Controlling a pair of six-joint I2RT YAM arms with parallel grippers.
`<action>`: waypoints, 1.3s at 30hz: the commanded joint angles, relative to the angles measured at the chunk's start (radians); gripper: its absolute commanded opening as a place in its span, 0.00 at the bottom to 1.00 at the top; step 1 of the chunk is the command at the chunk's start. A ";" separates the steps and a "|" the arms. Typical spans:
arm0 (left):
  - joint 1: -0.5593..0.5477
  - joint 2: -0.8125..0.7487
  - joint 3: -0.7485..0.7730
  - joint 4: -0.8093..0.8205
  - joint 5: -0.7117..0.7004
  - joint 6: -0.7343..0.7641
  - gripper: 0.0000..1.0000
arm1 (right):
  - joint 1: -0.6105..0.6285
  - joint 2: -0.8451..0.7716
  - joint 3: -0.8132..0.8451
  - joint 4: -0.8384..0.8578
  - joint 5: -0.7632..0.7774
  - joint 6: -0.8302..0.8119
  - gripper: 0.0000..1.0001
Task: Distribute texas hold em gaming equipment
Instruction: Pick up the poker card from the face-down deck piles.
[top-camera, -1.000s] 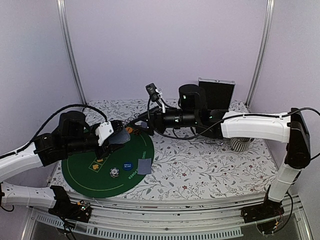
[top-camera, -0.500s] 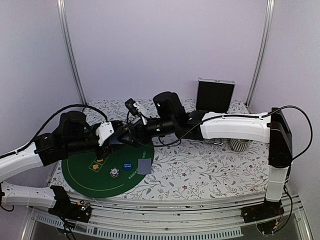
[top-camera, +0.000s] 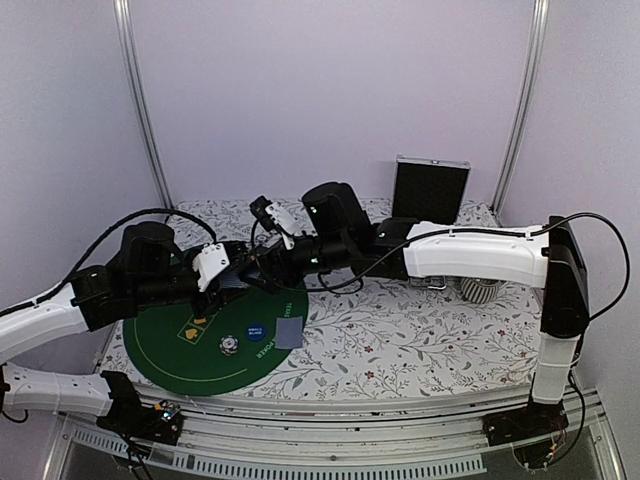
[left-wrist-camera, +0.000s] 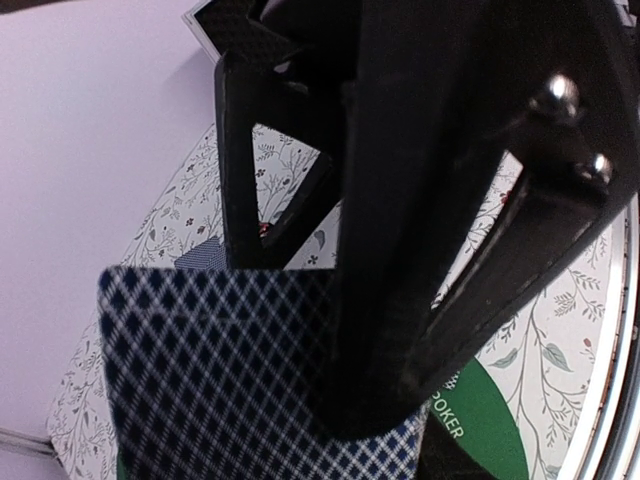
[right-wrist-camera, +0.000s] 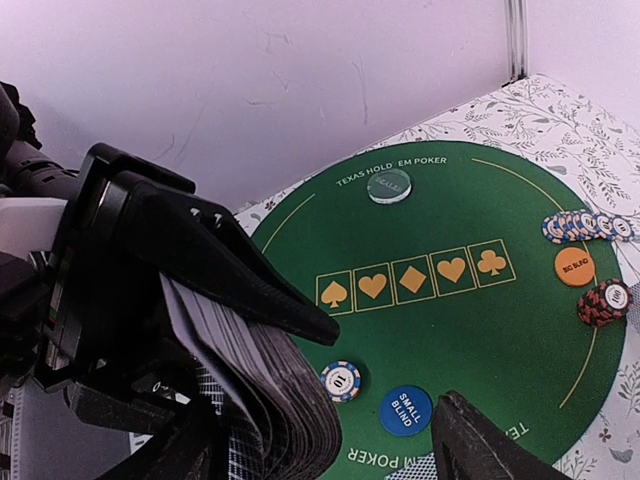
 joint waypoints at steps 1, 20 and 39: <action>0.006 -0.003 -0.008 0.025 0.016 0.009 0.49 | -0.017 -0.056 0.012 -0.066 0.046 -0.038 0.73; 0.005 -0.002 -0.009 0.025 0.016 0.008 0.49 | -0.018 -0.030 0.082 -0.034 -0.138 -0.032 0.70; 0.005 0.000 -0.009 0.025 0.017 0.007 0.49 | -0.017 -0.114 0.028 -0.054 -0.083 -0.031 0.02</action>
